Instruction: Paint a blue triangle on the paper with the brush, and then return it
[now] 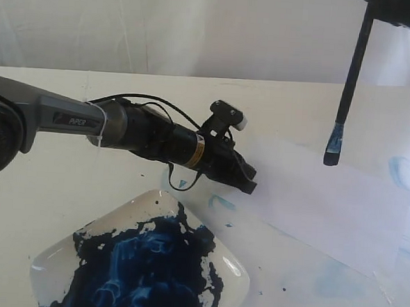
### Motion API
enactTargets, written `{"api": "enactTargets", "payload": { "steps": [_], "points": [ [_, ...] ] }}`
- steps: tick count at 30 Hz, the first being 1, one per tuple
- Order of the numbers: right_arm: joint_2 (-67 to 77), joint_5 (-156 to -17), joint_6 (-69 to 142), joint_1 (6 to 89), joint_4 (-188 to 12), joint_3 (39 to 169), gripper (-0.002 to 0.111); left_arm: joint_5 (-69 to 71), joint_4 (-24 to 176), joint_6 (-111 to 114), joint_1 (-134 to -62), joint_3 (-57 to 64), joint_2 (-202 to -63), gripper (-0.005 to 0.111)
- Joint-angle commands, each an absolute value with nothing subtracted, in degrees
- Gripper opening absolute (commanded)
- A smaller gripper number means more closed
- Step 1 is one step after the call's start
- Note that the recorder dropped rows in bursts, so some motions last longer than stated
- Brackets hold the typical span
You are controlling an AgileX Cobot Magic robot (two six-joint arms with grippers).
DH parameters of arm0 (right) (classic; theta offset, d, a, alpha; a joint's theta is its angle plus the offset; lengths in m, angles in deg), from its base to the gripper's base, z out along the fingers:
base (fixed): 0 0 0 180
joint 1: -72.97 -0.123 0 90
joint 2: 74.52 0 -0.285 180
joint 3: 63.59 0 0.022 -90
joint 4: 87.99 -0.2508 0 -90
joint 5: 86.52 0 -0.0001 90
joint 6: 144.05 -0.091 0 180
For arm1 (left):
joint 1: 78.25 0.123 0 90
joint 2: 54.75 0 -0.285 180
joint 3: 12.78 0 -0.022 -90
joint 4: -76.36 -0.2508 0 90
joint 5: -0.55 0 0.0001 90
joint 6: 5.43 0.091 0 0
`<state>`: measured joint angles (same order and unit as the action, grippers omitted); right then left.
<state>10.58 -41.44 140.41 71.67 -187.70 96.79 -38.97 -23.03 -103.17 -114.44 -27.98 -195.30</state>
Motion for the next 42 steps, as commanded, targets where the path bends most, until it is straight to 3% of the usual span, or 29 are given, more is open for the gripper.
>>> {"api": "enactTargets", "payload": {
  "steps": [1,42],
  "points": [
    [10.6,-40.5,141.4,72.0,-187.9,96.6,0.0,-38.4,-23.6,-100.4,-114.4,-28.2,-195.1,0.0],
    [10.6,-40.4,141.2,72.0,-187.9,96.6,0.0,-40.2,-23.6,-98.1,-114.4,-28.2,-196.9,0.0]
  ]
}}
